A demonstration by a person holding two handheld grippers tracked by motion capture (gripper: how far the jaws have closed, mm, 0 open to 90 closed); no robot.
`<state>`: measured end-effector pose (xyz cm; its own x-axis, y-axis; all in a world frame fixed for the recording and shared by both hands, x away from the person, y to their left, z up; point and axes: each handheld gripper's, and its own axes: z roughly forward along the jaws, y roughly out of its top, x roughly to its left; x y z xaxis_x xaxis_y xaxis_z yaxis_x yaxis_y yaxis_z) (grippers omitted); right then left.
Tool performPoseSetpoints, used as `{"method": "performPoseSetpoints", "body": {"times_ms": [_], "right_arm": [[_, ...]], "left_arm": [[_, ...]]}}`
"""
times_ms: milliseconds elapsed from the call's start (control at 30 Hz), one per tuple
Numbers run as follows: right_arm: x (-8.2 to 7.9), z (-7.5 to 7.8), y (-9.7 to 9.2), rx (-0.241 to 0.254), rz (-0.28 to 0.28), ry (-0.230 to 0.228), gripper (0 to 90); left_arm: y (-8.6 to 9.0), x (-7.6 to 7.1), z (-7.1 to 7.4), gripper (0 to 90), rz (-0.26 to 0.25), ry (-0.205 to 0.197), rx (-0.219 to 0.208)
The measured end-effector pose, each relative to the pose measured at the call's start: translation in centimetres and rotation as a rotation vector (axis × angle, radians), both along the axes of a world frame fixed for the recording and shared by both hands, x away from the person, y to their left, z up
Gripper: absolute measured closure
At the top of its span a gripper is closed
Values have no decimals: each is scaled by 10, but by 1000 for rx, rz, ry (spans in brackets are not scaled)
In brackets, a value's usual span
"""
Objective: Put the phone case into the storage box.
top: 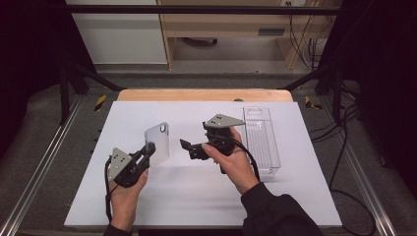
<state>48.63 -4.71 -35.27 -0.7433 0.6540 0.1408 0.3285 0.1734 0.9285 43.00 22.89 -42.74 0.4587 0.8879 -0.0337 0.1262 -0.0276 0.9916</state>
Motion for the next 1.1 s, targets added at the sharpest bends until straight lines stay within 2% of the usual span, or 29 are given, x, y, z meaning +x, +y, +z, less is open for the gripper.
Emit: {"method": "performPoseSetpoints", "body": {"times_ms": [367,700,1100], "right_arm": [[-2,-10,9,43,-35,17,45],[-6,-14,21,35,-22,27,41],[-8,-19,32,53,-13,40,41]], "left_arm": [[2,0,-1,811,3,25,-46],[0,-1,-1,811,1,24,-47],[-8,-4,-2,811,-16,27,-41]]}}
